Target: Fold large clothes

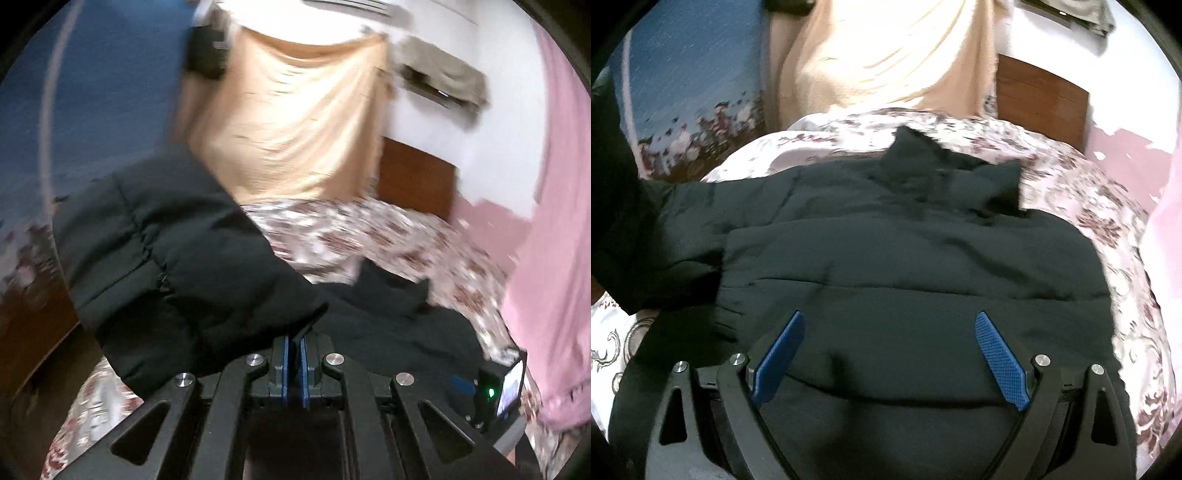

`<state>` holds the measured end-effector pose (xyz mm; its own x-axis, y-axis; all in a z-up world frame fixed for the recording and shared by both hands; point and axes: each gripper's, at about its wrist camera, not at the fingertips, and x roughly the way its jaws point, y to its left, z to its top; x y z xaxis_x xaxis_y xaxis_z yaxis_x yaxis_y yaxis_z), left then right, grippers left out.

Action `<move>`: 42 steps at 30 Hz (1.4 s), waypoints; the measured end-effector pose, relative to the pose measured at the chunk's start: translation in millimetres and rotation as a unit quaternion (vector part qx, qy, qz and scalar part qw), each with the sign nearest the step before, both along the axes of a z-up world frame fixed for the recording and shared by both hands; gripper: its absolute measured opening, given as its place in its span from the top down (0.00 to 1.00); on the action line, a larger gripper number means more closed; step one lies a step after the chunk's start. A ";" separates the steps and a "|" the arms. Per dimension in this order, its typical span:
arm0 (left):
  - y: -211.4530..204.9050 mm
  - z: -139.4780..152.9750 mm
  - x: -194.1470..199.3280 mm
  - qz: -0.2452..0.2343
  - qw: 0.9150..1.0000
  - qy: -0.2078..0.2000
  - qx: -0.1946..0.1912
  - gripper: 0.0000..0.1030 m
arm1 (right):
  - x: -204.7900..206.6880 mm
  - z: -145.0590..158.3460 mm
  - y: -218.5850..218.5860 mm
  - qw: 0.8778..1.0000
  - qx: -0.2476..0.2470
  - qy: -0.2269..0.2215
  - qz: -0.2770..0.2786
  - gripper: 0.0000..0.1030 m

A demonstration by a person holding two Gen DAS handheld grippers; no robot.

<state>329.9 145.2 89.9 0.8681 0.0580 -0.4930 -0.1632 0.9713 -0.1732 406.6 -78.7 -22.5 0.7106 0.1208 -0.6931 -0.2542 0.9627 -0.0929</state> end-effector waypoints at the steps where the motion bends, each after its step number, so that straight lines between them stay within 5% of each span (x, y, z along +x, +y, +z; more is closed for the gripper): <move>1: -14.3 -1.3 4.9 -0.016 1.000 0.003 0.006 0.95 | -0.3 1.4 -13.8 1.000 0.001 0.000 -0.011 0.12; 8: -110.5 -36.4 33.8 -0.124 0.991 0.042 0.027 0.95 | -3.5 -2.5 -97.4 0.998 -0.003 0.007 -0.066 0.12; 13: -156.0 -79.8 37.2 -0.203 0.975 0.092 0.016 0.94 | -5.7 -15.3 -148.9 0.994 0.006 0.019 -0.109 0.12; 18: -181.1 -117.6 25.9 -0.256 0.953 0.160 0.034 0.90 | -7.8 -29.3 -190.3 0.986 0.075 0.032 -0.148 0.12; 23: -177.1 -120.1 1.7 -0.276 0.945 0.169 0.045 0.87 | -13.8 -35.4 -208.6 0.978 0.136 0.028 -0.154 0.12; 25: -175.6 -118.3 -7.8 -0.285 0.943 0.168 0.040 0.74 | -13.1 -38.1 -212.0 0.976 0.158 0.031 -0.150 0.12; 26: -179.3 -121.5 -6.5 -0.293 0.940 0.171 0.032 0.43 | -13.2 -39.8 -213.4 0.975 0.165 0.033 -0.148 0.12; 27: -179.0 -120.6 -13.2 -0.295 0.941 0.165 0.018 0.16 | -13.0 -41.6 -214.3 0.973 0.174 0.036 -0.147 0.12; 29: -181.2 -117.4 -10.2 -0.294 0.946 0.138 0.019 0.15 | -12.7 -43.9 -214.0 0.971 0.185 0.042 -0.146 0.12; 31: -187.0 -116.9 -13.7 -0.299 0.944 0.134 0.037 0.15 | -13.8 -43.6 -211.6 0.971 0.189 0.041 -0.139 0.12; 36: -179.5 -110.6 -29.2 -0.317 0.940 0.129 0.009 0.15 | -16.8 -38.7 -211.2 0.967 0.223 0.048 -0.112 0.12; 42: -139.3 -105.7 -38.1 -0.203 0.972 0.120 0.016 0.15 | -26.4 -53.6 -220.9 0.936 0.327 0.084 -0.099 0.12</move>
